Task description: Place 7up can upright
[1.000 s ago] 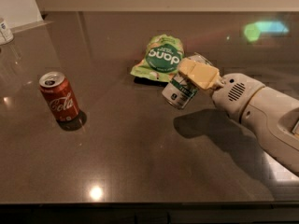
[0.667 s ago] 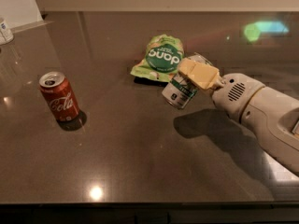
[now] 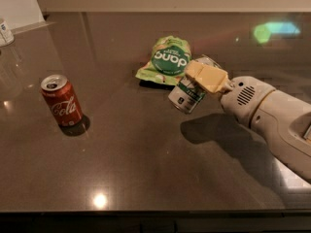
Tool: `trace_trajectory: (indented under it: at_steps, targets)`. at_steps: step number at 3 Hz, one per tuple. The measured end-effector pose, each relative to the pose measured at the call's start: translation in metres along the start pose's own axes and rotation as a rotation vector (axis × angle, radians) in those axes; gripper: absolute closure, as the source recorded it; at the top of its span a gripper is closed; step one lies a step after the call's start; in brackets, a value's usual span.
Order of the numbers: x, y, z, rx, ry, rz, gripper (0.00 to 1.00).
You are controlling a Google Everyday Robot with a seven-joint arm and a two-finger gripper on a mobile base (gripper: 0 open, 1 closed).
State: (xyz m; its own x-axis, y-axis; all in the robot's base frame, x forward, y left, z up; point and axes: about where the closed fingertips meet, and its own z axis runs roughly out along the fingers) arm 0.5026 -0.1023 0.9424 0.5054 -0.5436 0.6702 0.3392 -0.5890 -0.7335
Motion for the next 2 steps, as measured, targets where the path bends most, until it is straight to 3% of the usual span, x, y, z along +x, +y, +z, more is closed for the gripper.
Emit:
trace_trajectory:
  at_steps: [2]
  targets:
    - [0.0, 0.0, 0.0, 0.0, 0.0, 0.0, 1.0]
